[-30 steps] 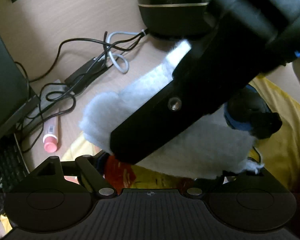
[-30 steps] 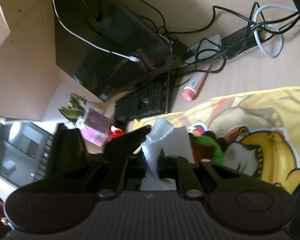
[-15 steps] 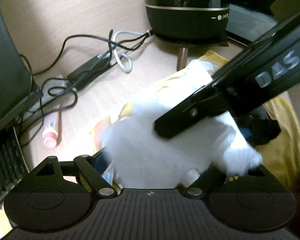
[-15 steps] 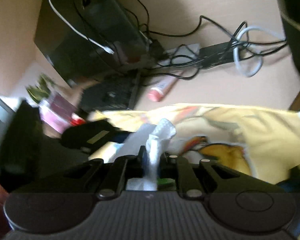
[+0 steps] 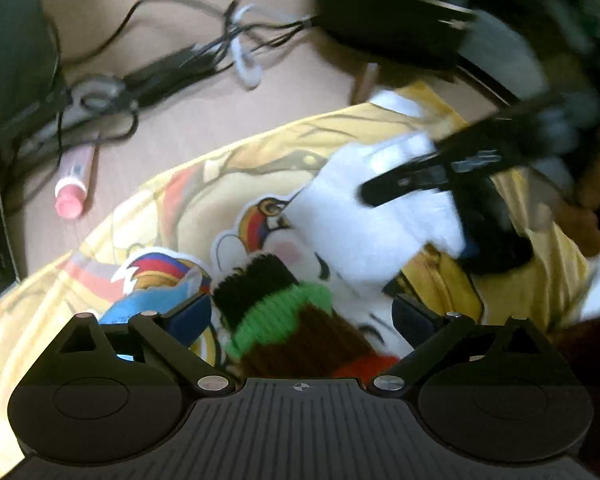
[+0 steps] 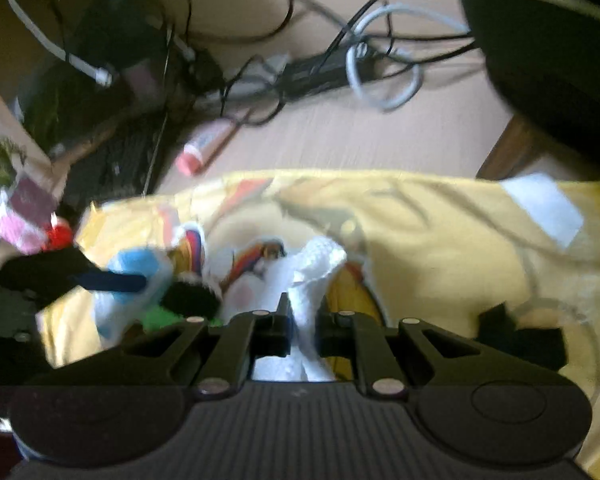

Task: Clean container
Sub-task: 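Wipe the doll's green hat and brown hair with the right tool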

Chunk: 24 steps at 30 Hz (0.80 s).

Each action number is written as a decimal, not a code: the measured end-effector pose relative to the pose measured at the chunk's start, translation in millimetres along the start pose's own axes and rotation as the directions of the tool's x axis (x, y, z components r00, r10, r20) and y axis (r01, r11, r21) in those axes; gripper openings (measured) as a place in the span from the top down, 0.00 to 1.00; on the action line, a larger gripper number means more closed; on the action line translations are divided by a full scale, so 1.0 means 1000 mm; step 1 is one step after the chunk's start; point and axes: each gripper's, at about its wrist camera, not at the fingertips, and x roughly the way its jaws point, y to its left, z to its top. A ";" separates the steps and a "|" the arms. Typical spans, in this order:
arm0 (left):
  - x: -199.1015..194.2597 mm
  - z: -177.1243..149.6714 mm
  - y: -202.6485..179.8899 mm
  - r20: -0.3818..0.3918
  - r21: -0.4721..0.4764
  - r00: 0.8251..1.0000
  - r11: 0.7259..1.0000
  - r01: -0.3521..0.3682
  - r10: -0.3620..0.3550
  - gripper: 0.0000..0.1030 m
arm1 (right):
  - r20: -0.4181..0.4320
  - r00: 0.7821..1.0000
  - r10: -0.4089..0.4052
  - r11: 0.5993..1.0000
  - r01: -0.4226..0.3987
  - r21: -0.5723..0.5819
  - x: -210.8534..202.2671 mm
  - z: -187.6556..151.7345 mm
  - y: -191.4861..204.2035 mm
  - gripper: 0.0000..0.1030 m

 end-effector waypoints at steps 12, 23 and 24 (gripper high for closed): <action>0.037 0.024 0.005 -0.115 0.053 0.992 0.997 0.054 -0.048 0.17 | 0.082 0.996 0.027 0.998 -0.031 0.045 -0.023 0.003 0.001 0.86; -0.017 0.021 -0.040 0.237 0.205 0.971 0.978 -0.033 -0.017 0.50 | 0.135 0.972 0.194 0.975 -0.206 0.080 -0.041 0.021 0.014 0.86; -0.020 0.022 -0.046 0.256 0.225 0.967 0.973 -0.041 -0.018 0.50 | 0.154 0.951 0.267 0.954 -0.283 0.098 -0.046 0.025 0.016 0.86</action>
